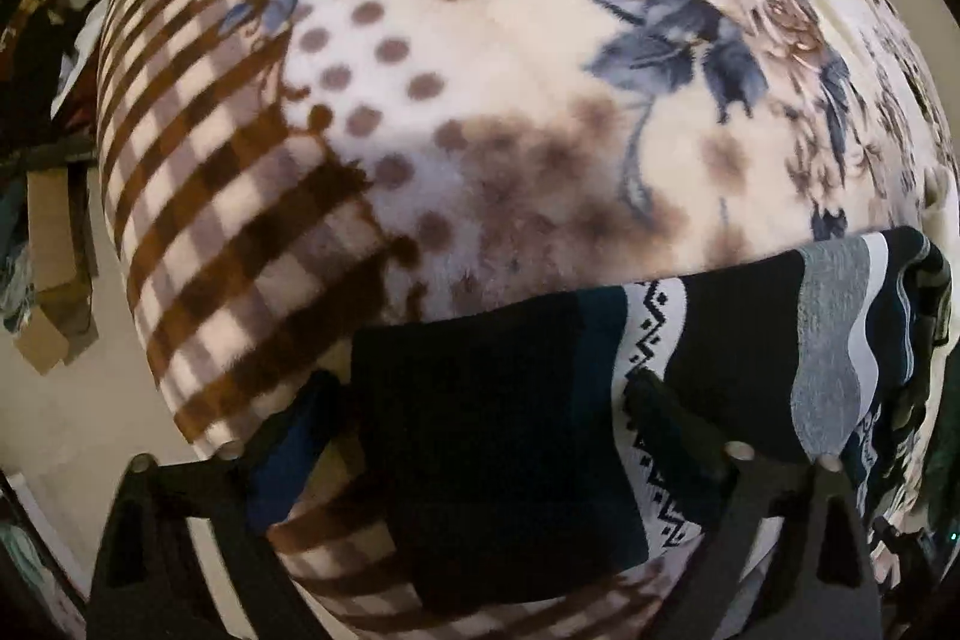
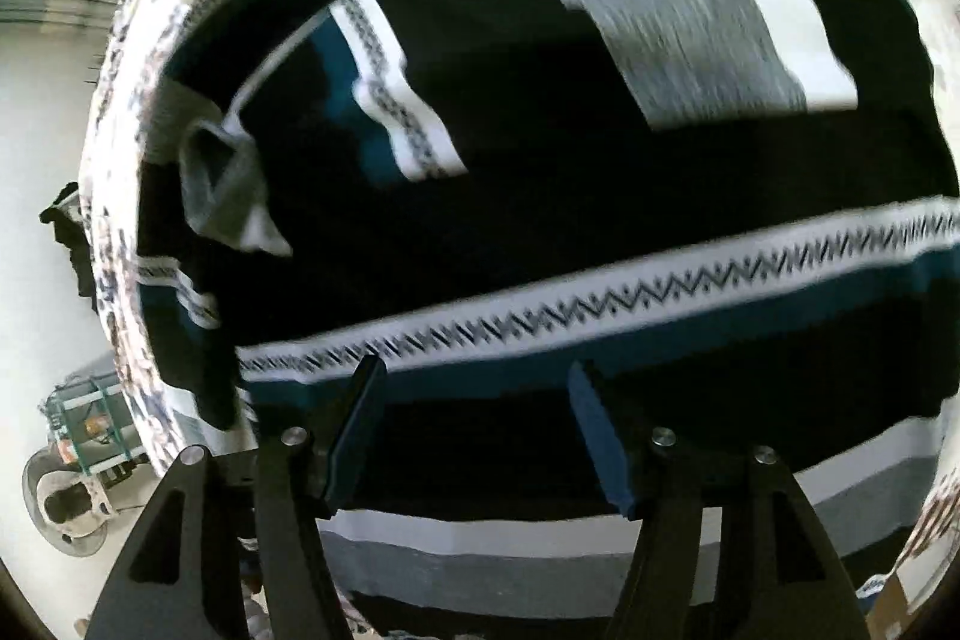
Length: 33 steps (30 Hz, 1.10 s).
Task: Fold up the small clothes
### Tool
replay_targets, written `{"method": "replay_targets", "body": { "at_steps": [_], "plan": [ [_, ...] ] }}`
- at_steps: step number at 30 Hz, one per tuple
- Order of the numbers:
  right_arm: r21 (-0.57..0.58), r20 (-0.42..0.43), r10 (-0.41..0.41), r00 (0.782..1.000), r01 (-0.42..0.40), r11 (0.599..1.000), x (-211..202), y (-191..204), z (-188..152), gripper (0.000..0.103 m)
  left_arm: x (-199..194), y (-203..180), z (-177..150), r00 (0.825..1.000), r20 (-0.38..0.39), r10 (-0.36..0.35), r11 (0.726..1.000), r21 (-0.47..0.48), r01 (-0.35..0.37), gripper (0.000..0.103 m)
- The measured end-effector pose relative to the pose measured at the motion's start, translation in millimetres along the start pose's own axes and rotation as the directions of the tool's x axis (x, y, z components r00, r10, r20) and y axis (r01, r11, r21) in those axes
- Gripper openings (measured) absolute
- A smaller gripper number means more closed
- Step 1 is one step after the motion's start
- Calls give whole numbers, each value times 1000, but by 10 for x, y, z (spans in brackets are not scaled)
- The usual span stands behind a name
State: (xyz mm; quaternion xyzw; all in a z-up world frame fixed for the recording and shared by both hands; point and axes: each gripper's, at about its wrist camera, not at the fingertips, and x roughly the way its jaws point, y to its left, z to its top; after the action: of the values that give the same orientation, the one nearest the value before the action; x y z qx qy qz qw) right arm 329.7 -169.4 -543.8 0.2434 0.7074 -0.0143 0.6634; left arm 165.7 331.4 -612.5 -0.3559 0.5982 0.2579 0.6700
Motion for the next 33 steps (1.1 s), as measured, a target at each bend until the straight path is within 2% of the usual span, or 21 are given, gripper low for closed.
{"method": "replay_targets", "body": {
  "at_steps": [3,6,9,12,14,16,17,19,20,22,25,29,32,33],
  "plan": [
    [-14,-24,-7,1000,6,1000,102,47,-82,65,-108,-11,31,1000,12,-7,1000,17,6,65],
    [-45,-25,-12,1000,11,999,143,177,-122,65,-263,118,37,1000,16,-26,1000,-17,27,65],
    [-68,-26,-20,999,18,998,164,277,-131,65,-311,385,-38,994,-3,-113,989,-101,112,66],
    [-60,-38,-13,999,11,998,215,330,-130,65,-137,496,-59,976,-37,-214,962,-180,204,66],
    [-60,-43,-16,999,13,998,257,358,-128,65,-95,420,9,974,-31,-223,958,-191,213,67],
    [-64,-45,-26,999,23,998,290,378,-125,65,-101,286,54,983,-12,-182,969,-173,177,68],
    [-67,-46,-28,999,25,997,305,393,-125,65,-166,195,62,983,17,-183,971,-157,183,67],
    [-80,-48,-42,998,38,996,336,436,-129,65,-266,66,57,986,56,-159,982,-93,164,33],
    [-85,-49,-45,998,41,996,346,453,-129,65,-315,-23,65,988,57,-141,988,-49,144,6],
    [-92,-51,-51,997,46,995,361,497,-127,65,-430,-114,92,987,76,-140,990,-8,141,6],
    [-100,-51,-39,998,34,994,355,586,-122,65,-753,-53,157,977,132,-165,986,13,164,6],
    [-112,-42,-10,999,6,994,305,723,-103,65,-1213,164,499,941,250,-228,972,-3,236,6],
    [-114,-22,5,1000,-8,993,279,826,-82,65,-1330,202,827,912,319,-260,962,1,274,6],
    [-114,-10,5,1000,-6,993,273,853,-69,65,-1281,159,958,908,324,-265,959,-7,282,7]
  ]
}}
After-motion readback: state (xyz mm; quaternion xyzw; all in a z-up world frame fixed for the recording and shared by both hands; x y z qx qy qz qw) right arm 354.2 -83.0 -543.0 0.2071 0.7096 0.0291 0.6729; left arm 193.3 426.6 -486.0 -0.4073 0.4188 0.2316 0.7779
